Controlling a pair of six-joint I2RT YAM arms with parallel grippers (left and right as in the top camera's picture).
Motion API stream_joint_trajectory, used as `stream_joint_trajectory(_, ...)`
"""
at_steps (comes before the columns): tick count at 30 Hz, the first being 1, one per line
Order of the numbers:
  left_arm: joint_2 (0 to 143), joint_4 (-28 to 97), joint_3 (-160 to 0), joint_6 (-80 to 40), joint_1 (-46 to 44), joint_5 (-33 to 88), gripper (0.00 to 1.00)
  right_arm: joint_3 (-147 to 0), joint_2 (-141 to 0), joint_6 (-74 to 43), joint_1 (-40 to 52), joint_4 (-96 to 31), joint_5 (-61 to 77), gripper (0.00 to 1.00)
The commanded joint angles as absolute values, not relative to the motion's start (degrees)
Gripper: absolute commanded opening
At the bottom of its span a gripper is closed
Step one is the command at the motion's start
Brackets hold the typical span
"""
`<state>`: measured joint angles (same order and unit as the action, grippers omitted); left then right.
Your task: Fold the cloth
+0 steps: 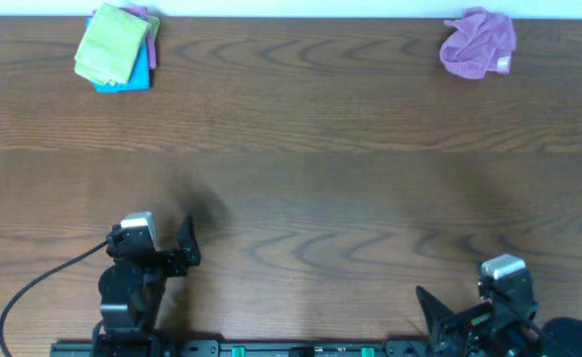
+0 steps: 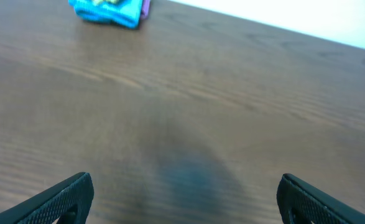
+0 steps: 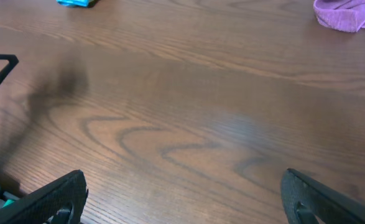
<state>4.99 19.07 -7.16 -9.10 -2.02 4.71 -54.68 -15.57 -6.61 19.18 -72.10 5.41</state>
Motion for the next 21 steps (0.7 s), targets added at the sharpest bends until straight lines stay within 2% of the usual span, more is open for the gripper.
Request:
stream_joint_trajectory(1,3.1,19.0,-5.8,-7.7,-1.9,5.3,0.95,-54.9,-15.4,-7.3,18.9,-72.0,5.5,0.99)
stream_joint_trajectory(21,0.3,19.0,-5.8,-7.7,-1.9,5.4,0.95,-54.9,-15.4,-7.3,18.9,-72.0,5.5,0.99)
